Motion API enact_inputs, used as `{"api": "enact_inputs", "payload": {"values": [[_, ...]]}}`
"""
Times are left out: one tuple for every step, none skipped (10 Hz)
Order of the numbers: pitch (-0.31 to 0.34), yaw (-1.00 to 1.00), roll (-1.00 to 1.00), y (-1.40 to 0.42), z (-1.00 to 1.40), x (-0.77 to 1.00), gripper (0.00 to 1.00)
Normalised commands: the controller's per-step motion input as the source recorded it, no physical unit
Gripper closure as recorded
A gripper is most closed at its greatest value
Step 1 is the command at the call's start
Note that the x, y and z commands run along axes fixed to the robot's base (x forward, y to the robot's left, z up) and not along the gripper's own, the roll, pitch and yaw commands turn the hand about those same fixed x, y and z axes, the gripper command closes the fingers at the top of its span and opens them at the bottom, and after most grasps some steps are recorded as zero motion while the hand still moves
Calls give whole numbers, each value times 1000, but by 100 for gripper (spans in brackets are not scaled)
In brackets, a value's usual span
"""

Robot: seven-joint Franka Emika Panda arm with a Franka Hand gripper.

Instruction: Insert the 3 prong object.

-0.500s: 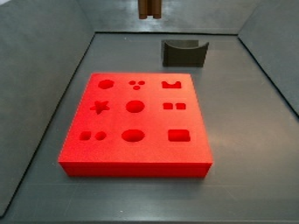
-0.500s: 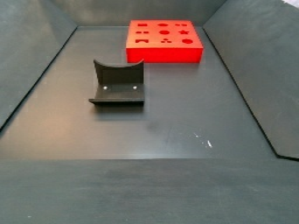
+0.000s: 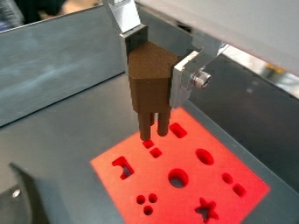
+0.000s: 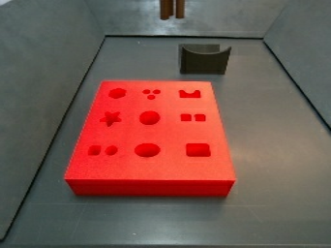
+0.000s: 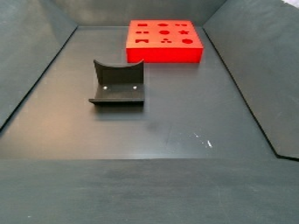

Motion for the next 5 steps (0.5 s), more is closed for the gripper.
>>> {"api": "enact_inputs", "payload": {"values": [[211, 757, 340, 89, 0, 94, 100], [147, 766, 254, 160, -74, 0, 100], [140, 803, 264, 114, -91, 0, 100], [140, 829, 274, 80, -111, 0, 100], [137, 834, 269, 74, -131, 0, 100]]}}
